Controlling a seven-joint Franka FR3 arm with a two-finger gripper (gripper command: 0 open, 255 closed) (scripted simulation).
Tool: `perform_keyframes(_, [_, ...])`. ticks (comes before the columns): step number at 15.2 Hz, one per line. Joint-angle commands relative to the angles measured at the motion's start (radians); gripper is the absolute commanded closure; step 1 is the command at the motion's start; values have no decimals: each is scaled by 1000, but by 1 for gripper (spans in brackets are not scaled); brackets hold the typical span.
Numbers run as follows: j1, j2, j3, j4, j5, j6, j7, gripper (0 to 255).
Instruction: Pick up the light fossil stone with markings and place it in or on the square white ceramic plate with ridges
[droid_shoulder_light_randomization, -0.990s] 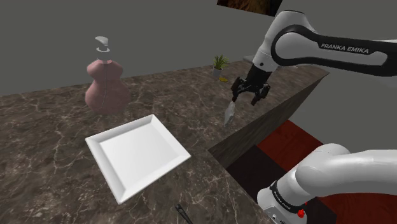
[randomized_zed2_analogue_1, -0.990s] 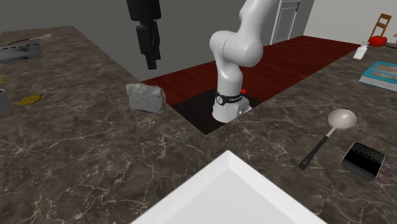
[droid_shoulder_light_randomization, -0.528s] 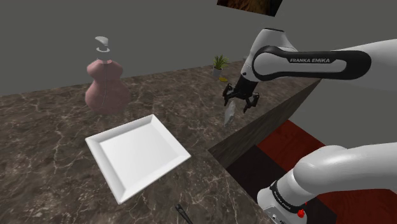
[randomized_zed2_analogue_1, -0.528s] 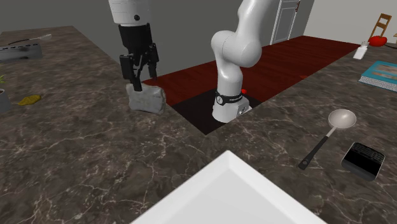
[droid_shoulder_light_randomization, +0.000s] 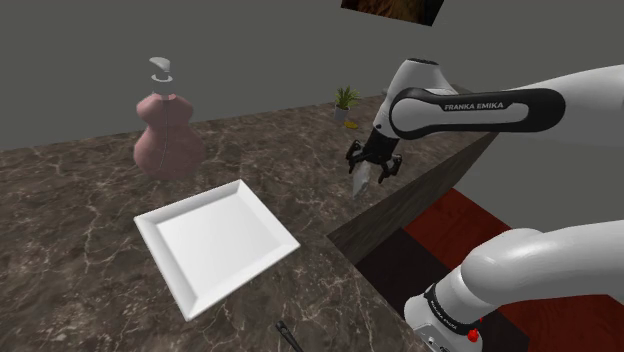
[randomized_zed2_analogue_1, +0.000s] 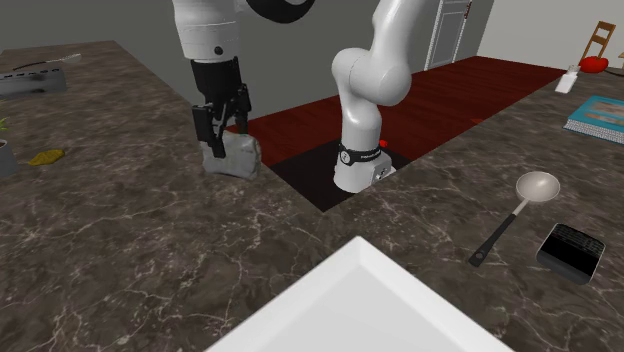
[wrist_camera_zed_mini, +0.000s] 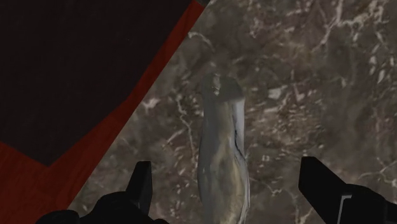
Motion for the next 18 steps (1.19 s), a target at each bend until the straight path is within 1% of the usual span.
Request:
perform_keyframes(1, [0,0,0,-1,0,2,0,0])
perform_keyframes(4, [0,0,0,-1,0,2,0,0])
perform_keyframes(5, [0,0,0,-1,0,2,0,255])
perform_keyframes(14, [0,0,0,-1,0,2,0,255])
perform_keyframes(18, [-1,-22,-5,38,-3,-59,1,255])
